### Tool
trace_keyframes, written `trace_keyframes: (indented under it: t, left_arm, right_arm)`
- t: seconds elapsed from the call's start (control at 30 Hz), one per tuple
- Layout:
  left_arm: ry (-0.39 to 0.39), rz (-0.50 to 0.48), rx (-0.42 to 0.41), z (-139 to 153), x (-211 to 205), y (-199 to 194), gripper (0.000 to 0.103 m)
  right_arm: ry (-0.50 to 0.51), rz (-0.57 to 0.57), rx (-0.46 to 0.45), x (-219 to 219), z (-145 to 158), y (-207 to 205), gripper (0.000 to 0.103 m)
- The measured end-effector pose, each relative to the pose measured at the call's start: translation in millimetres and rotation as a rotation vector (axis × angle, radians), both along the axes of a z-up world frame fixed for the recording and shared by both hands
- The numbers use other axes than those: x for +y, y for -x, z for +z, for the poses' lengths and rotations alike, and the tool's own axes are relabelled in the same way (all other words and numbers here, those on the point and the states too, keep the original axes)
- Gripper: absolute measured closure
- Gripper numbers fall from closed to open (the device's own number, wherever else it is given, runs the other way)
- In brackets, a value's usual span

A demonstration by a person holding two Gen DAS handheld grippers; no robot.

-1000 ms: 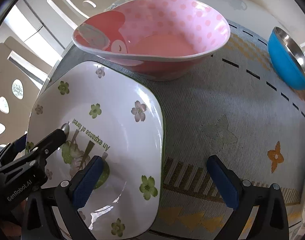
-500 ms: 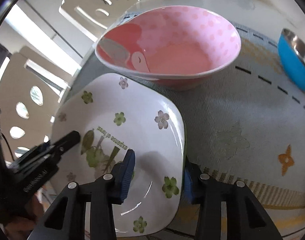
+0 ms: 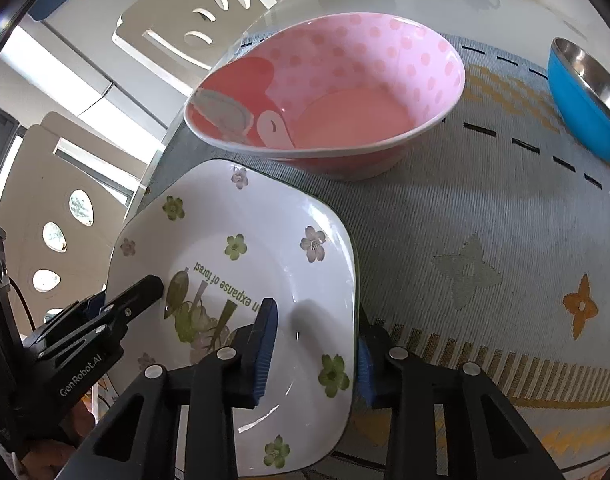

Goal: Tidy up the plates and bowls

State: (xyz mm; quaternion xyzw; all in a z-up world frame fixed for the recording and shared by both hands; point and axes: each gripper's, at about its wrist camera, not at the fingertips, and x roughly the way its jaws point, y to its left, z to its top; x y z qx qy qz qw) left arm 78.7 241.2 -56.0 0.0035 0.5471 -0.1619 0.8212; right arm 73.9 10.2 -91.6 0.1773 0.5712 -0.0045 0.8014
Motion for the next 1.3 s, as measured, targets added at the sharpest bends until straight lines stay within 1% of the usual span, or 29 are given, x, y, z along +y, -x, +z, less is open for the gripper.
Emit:
trace_keyframes:
  t: [0.23,0.47,0.57,0.73,0.9,1.03,1.3]
  left_arm:
    - [-0.001,-0.015,-0.027,12,5,4,0.073]
    - [0.024,0.003,-0.030,29,4,14,0.073]
    - [0.020,0.009,-0.037,35,0,27,0.073]
    - [0.040,0.018,-0.032,46,-8,48,0.073]
    - [0.042,0.007,-0.050,56,-26,72,0.073]
    - [0.040,-0.003,-0.058,61,-40,90,0.073]
    - [0.041,-0.010,-0.056,62,-62,119,0.073]
  right_arm:
    - [-0.021,-0.019,-0.029,3,11,6,0.069]
    - [-0.034,-0.025,-0.050,-2,33,24,0.069]
    - [-0.039,-0.021,-0.063,-7,43,34,0.069]
    - [-0.043,-0.022,-0.079,-11,60,57,0.069]
    - [-0.027,-0.032,-0.077,-22,66,79,0.069]
    - [-0.035,-0.048,-0.091,-35,73,98,0.069]
    - [-0.044,-0.064,-0.094,-57,77,131,0.069]
